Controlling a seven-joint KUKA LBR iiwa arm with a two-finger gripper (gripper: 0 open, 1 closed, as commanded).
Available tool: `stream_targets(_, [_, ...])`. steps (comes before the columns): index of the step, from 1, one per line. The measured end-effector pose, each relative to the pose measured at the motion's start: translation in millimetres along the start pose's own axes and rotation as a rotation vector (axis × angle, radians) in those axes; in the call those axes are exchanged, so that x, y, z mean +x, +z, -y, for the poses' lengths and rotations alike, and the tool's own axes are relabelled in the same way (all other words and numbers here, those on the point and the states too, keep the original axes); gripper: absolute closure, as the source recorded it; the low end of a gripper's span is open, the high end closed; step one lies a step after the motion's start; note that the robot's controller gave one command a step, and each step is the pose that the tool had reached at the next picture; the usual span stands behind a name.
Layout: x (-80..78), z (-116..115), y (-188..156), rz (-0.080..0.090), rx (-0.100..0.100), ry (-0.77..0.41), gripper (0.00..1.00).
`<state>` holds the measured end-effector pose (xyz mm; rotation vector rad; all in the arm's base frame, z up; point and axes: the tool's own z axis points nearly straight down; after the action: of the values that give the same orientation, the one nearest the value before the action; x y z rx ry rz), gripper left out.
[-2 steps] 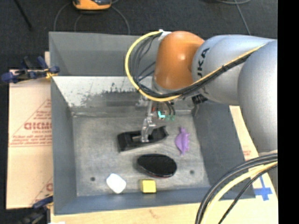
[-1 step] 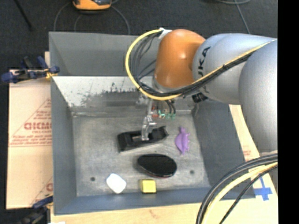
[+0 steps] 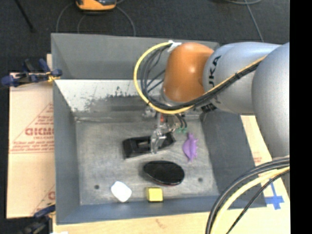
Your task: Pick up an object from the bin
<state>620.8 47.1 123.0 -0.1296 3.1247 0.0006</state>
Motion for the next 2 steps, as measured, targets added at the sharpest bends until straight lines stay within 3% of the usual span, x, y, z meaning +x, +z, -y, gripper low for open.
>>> stream_targets(1, [45.0, 10.2, 38.7, -0.002, 0.000, -0.096, 0.00])
stream_targets(2, [58.0, 8.8, 38.9, 0.016, -0.002, 0.050, 0.00])
